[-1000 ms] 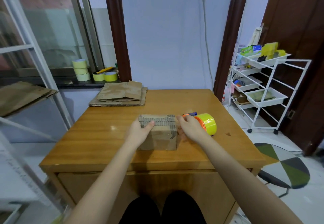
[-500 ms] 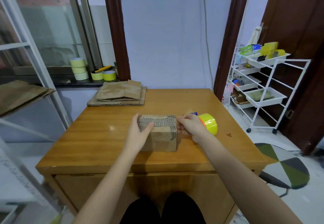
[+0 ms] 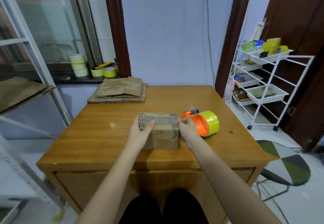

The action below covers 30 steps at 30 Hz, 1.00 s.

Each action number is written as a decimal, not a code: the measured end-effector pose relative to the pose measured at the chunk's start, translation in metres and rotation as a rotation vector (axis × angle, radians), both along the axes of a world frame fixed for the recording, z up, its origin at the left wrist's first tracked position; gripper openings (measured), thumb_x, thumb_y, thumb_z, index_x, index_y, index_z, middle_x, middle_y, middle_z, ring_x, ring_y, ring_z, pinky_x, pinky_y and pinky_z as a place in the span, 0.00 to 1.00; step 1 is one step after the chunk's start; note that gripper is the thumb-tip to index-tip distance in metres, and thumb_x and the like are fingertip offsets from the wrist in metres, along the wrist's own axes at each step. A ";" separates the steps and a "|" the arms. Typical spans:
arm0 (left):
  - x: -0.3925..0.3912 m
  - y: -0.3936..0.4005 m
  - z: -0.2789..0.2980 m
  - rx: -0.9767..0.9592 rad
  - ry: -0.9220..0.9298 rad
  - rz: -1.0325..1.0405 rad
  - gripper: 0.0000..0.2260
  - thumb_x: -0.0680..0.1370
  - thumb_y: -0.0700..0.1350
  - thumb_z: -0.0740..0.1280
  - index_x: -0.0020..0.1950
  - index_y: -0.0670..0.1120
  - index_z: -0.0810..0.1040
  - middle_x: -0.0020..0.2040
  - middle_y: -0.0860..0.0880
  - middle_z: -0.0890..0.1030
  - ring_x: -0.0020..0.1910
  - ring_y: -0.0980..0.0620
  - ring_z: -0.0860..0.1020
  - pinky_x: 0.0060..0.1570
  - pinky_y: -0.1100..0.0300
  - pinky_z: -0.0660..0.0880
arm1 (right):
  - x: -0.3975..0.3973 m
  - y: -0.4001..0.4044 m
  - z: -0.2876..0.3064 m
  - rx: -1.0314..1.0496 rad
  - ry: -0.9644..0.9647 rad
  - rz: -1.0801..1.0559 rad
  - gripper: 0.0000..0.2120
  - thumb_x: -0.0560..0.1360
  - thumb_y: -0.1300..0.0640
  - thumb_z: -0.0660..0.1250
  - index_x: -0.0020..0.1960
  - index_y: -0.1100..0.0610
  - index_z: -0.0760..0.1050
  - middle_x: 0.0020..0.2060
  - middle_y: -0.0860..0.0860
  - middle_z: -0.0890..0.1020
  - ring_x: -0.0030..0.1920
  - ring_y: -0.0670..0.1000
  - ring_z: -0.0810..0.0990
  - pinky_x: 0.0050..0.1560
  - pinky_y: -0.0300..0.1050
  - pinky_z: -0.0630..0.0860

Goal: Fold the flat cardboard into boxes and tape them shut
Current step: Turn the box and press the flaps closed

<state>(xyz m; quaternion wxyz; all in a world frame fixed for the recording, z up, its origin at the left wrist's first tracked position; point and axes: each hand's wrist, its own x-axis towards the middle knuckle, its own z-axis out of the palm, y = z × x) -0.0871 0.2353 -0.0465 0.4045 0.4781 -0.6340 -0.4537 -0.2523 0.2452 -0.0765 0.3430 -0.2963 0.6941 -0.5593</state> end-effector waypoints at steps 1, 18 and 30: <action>0.000 -0.001 -0.001 -0.003 -0.004 0.001 0.28 0.78 0.48 0.66 0.75 0.44 0.61 0.70 0.48 0.70 0.68 0.50 0.69 0.60 0.63 0.64 | 0.001 0.001 -0.001 -0.004 -0.041 -0.008 0.08 0.81 0.51 0.60 0.53 0.56 0.69 0.38 0.52 0.73 0.38 0.50 0.71 0.37 0.42 0.68; 0.000 -0.001 0.000 -0.020 -0.079 0.013 0.25 0.79 0.49 0.65 0.74 0.44 0.63 0.68 0.48 0.73 0.66 0.50 0.71 0.59 0.62 0.66 | 0.009 0.009 0.000 0.057 -0.124 0.027 0.08 0.79 0.57 0.64 0.42 0.55 0.68 0.35 0.51 0.70 0.33 0.48 0.67 0.29 0.41 0.62; -0.005 0.004 -0.004 -0.006 -0.004 0.117 0.31 0.77 0.50 0.68 0.76 0.42 0.59 0.70 0.45 0.71 0.66 0.50 0.71 0.58 0.63 0.66 | 0.042 0.047 0.009 -0.165 0.055 0.149 0.28 0.82 0.50 0.55 0.78 0.52 0.49 0.77 0.49 0.56 0.76 0.50 0.55 0.75 0.50 0.54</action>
